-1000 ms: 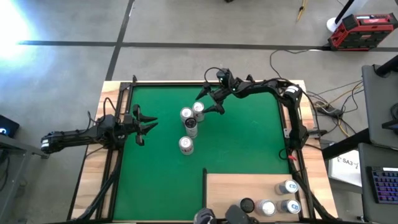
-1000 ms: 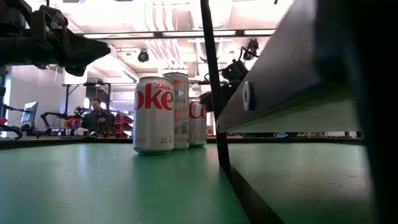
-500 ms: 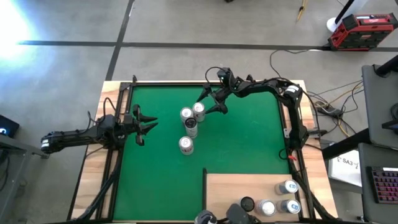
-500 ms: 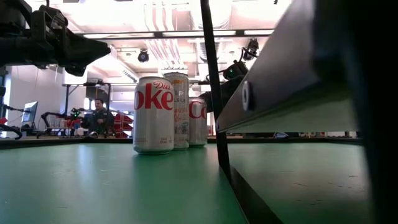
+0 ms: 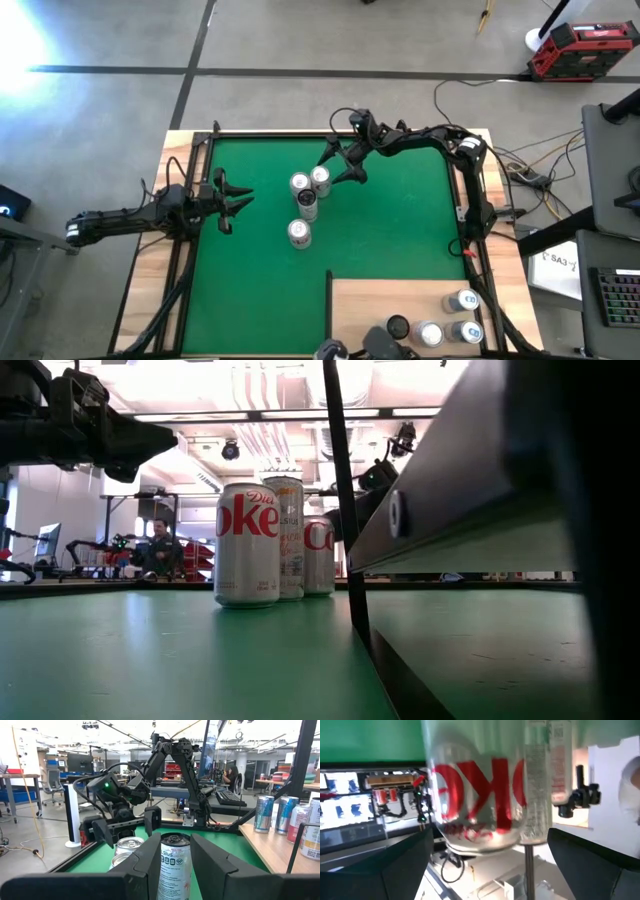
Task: Place canned beverage on shelf
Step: Put the right red silver soda can on the shelf
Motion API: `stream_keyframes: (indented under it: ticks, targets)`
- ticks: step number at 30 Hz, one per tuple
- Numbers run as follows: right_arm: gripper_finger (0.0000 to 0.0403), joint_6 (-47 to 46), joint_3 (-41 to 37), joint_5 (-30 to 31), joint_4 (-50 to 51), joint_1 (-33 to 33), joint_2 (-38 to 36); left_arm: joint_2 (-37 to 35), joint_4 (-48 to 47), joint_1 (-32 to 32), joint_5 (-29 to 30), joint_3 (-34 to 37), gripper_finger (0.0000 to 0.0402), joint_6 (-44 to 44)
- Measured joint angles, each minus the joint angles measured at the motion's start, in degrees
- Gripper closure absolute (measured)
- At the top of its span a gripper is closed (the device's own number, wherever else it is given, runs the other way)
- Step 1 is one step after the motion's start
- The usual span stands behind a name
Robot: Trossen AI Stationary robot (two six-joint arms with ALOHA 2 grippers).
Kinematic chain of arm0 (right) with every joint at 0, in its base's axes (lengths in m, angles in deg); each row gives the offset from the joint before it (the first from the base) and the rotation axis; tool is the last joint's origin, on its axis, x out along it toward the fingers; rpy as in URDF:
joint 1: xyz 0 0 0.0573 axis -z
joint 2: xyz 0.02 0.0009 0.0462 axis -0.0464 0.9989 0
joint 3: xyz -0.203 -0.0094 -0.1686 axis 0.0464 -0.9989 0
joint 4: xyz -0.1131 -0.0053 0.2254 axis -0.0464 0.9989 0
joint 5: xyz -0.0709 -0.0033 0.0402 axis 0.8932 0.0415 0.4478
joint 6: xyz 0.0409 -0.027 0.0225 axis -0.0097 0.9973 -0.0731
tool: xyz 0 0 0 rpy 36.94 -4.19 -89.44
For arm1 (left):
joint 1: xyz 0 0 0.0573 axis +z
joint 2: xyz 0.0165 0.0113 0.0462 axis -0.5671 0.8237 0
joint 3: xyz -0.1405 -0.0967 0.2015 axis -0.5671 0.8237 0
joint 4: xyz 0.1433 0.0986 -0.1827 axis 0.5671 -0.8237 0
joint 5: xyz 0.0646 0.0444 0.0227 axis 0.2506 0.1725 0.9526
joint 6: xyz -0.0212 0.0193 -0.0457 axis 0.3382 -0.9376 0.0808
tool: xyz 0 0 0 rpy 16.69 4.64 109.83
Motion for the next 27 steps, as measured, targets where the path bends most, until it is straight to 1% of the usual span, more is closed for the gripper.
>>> stream_keyframes:
  ticks: [3, 9, 12, 23, 27]
  targets:
    - [0.0019, 1.41, 0.0, 1.0, 1.23, 0.0, 0.0, 0.01, 0.0, -0.01, 0.0, -0.02, 0.0313, 0.0]
    - [0.0019, 0.78, 0.0, 1.77, 1.39, -0.11, 0.0, 0.01, 0.0, 0.01, 0.0, -0.02, 0.0313, 0.0]
    - [0.0028, 0.56, 0.0, 1.79, 1.48, -0.11, 0.0, 0.01, 0.0, 0.0, -0.01, -0.01, 0.0313, -0.01]
    - [0.0139, -0.43, 0.0, 1.74, 2.55, -0.11, -0.03, -0.01, 0.0, -0.01, -0.02, 0.0, 0.0313, 0.0]
    - [0.0169, -0.68, 0.0, 1.15, 2.58, -0.11, -0.07, 0.0, 0.0, 0.0, -0.01, -0.01, 0.0313, -0.02]
